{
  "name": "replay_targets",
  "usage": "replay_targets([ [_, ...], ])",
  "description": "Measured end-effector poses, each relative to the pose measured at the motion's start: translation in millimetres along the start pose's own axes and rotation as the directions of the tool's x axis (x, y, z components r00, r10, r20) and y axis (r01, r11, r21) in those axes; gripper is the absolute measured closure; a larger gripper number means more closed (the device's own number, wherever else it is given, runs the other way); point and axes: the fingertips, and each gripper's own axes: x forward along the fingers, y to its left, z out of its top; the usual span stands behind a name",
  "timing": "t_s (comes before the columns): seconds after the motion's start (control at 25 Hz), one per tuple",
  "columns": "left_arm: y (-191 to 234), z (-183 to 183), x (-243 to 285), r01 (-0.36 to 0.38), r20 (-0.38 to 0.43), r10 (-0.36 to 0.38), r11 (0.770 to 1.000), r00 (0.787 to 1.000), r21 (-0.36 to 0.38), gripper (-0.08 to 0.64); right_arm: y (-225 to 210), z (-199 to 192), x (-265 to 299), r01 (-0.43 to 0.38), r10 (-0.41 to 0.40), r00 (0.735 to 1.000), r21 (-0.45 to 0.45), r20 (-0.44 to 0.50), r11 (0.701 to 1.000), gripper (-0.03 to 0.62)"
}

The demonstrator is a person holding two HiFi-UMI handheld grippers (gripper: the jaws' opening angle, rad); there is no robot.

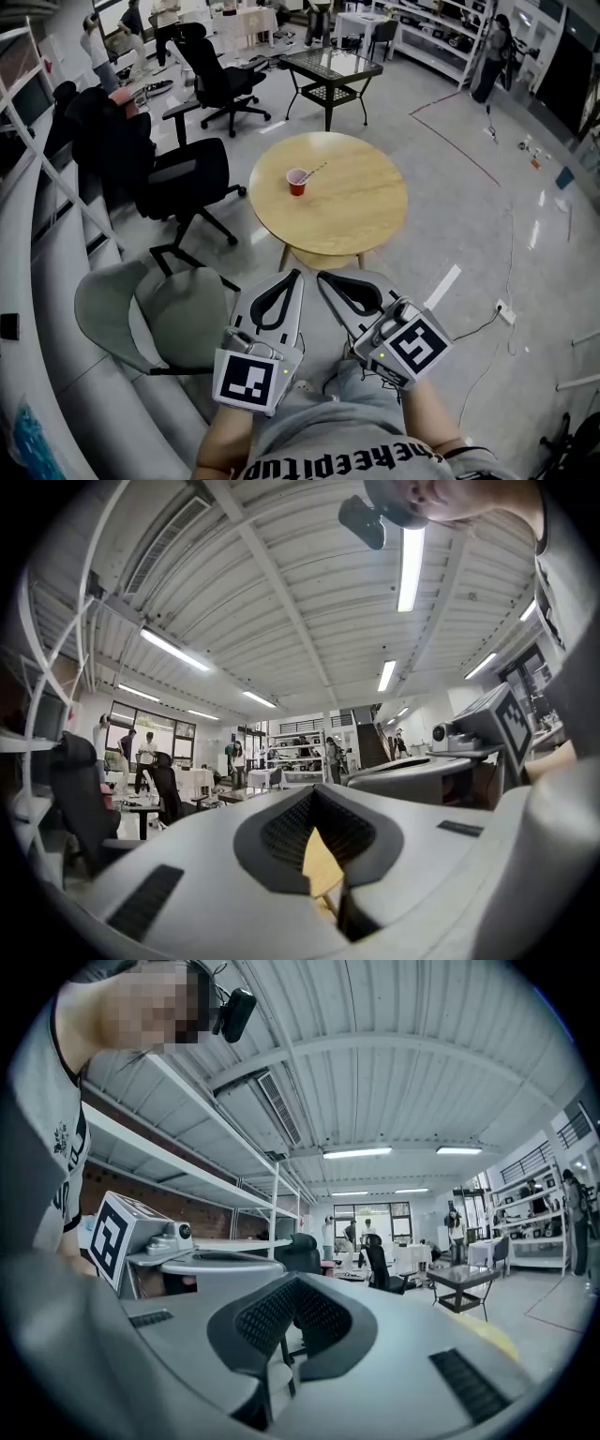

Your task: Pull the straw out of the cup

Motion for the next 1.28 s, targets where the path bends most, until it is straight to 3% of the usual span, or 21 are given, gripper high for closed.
replay_targets([
  [0.44,-6,-8,23,0.017,-0.007,-0.017,1.000,1.000,-0.016,0.545,-23,-11,-7,0.025,-0.025,1.000,0.034,-0.007,0.999,0.577],
  [1.04,19,-3,139,-0.090,-0.026,0.089,0.995,0.996,-0.032,0.545,-137,-11,31,-0.093,0.095,0.995,0.054,-0.021,0.994,0.577],
  [1.28,26,-3,172,-0.130,-0.038,0.128,0.991,0.991,-0.035,0.545,-173,-6,43,-0.124,0.123,0.992,0.044,0.016,0.991,0.577],
])
